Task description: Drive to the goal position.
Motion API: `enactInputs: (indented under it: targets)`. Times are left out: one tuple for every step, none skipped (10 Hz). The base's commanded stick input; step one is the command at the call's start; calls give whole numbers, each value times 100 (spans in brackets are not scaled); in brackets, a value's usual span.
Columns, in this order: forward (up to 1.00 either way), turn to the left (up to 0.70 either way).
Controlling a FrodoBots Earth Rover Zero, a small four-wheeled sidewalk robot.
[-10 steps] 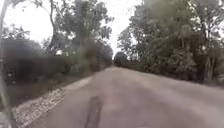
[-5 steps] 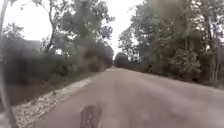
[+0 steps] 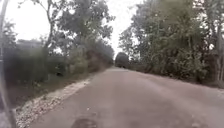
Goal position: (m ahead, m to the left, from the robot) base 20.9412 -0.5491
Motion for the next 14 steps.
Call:
enactInputs:
  targets:
    - [70,0]
    - [70,0]
    - [70,0]
    - [70,0]
    - [70,0]
    - [70,0]
    - [70,0]
    - [70,0]
    - [70,0]
    - [70,0]
    - [70,0]
    - [70,0]
    - [70,0]
    - [70,0]
